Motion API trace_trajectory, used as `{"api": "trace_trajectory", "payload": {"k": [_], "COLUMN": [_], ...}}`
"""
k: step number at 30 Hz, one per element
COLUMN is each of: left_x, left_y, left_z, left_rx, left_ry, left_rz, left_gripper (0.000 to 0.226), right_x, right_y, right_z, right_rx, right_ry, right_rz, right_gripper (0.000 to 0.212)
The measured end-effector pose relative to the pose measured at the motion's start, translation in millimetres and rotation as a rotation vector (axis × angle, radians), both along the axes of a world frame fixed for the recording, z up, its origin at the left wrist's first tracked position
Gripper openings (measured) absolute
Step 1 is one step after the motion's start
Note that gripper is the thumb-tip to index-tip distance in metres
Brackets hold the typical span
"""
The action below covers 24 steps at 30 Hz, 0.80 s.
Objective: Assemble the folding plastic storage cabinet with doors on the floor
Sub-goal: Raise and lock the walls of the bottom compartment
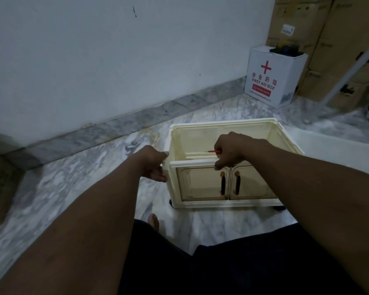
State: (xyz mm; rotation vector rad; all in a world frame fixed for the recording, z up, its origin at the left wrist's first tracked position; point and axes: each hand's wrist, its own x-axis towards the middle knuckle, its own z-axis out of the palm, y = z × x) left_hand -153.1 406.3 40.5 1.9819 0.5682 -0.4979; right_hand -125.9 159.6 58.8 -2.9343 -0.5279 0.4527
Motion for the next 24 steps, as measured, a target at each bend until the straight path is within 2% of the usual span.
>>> {"api": "trace_trajectory", "payload": {"k": [6, 10, 15, 18, 24], "left_x": [8.3, 21.9, 27.0, 19.2, 1.6], "left_y": [-13.0, -13.7, -14.0, -5.5, 20.1], "left_z": [-8.2, -13.5, -8.9, -6.8, 11.3], "left_rx": [-0.041, -0.043, 0.055, 0.213, 0.409], "left_ry": [-0.101, -0.147, -0.165, -0.257, -0.356], "left_rz": [0.082, 0.097, 0.043, -0.089, -0.467], "left_gripper": [0.038, 0.045, 0.045, 0.038, 0.062], "right_x": [-0.4, 9.7, 22.0, 23.2, 19.2], "right_y": [7.8, 3.1, 4.3, 14.5, 45.4], "right_z": [-15.7, -17.2, -18.5, -15.5, -15.7], "right_rx": [0.019, 0.026, 0.058, 0.078, 0.173], "right_ry": [-0.087, -0.139, -0.125, -0.122, -0.085], "right_rz": [0.079, 0.094, 0.089, 0.107, 0.126], "right_gripper": [0.03, 0.027, 0.025, 0.029, 0.023]}}
